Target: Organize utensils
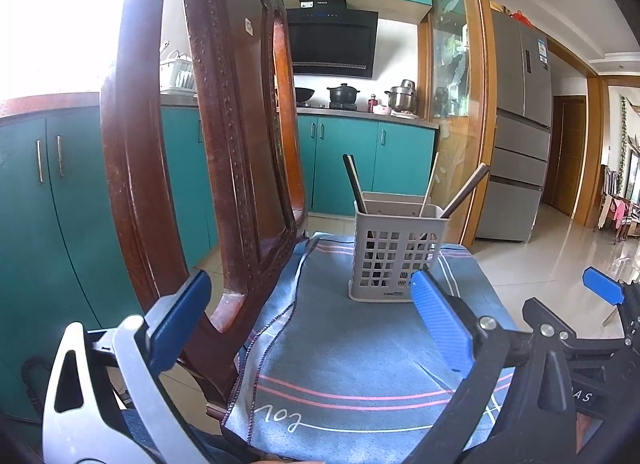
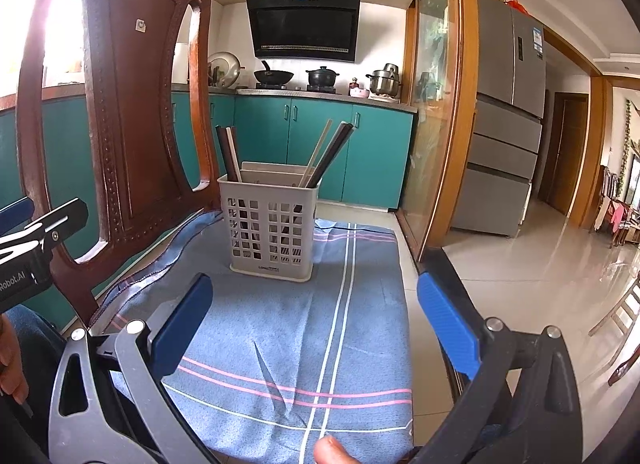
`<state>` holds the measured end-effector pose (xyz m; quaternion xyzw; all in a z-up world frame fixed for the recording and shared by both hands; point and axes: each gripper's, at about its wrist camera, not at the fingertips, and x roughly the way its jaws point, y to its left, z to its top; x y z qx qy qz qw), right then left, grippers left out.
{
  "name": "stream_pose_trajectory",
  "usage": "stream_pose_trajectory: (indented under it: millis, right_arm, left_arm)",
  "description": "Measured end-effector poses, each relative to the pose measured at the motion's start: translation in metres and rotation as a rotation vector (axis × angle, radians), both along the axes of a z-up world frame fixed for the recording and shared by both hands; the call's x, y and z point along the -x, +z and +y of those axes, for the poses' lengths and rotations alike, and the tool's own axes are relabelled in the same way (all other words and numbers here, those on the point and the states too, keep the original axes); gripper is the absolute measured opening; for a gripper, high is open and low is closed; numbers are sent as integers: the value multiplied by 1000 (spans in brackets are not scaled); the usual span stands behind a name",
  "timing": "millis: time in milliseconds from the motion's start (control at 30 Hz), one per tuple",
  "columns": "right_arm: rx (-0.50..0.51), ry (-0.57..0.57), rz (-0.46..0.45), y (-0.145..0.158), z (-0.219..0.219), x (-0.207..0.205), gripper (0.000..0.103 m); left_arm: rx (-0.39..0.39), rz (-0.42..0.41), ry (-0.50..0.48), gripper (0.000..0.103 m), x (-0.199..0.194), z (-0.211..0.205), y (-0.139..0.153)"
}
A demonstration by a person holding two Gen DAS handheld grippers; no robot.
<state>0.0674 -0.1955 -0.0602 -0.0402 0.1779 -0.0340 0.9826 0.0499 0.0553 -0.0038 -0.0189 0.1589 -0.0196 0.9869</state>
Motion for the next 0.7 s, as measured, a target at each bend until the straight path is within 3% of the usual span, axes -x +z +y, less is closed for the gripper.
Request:
stream_pose_trajectory:
  millis: [700]
  right_arm:
    - [-4,-6,9,-5,0,-2,100]
  left_arm:
    - [4,11,6,100,0,-2,-2]
